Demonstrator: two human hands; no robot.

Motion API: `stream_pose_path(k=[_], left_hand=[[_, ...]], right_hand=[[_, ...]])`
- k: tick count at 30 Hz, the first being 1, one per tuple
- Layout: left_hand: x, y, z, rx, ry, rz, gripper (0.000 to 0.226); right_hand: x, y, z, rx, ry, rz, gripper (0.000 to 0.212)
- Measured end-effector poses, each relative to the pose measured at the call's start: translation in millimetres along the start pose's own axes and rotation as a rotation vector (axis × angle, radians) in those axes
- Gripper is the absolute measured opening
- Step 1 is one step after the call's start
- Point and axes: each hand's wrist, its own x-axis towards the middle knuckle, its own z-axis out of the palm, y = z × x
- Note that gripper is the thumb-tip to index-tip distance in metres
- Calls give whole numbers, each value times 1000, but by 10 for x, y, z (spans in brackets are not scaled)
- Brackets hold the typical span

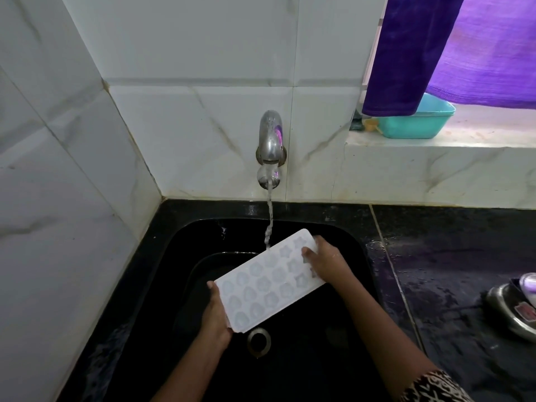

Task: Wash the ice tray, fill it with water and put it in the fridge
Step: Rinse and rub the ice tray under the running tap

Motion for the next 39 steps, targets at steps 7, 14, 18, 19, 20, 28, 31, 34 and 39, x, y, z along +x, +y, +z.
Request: stream_pose_path(k=[7, 14, 18, 19, 20, 28, 31, 34, 39], left_hand=[[176, -137, 272, 165, -163, -181, 92], [196, -104, 676, -196, -245, -145, 35], [205, -63, 713, -342, -284, 2, 34], [203, -50, 699, -383, -268, 16, 32], [200, -32, 678, -395, -246, 34, 28], [183, 78, 517, -273, -356, 279, 28], [223, 108, 429, -165, -367, 336, 39], [184, 253, 271, -137, -276, 436, 37], [-88, 720, -141, -78, -68, 637, 32]], right_hand=[[-326, -107, -253, 35, 236, -135, 25], [-692, 144, -259, 212, 418, -478, 32], [-835, 376, -94, 646, 362, -340, 48], [-863, 407, -35, 806, 307, -279, 50], [-888, 426, 20, 937, 268, -230, 52], [-820, 478, 161, 1244, 308, -35, 54], [-695, 590, 222, 1061, 278, 29, 54], [-536, 606, 401, 1012, 202, 109, 46], [-250, 327, 875, 1068, -46, 224, 51]])
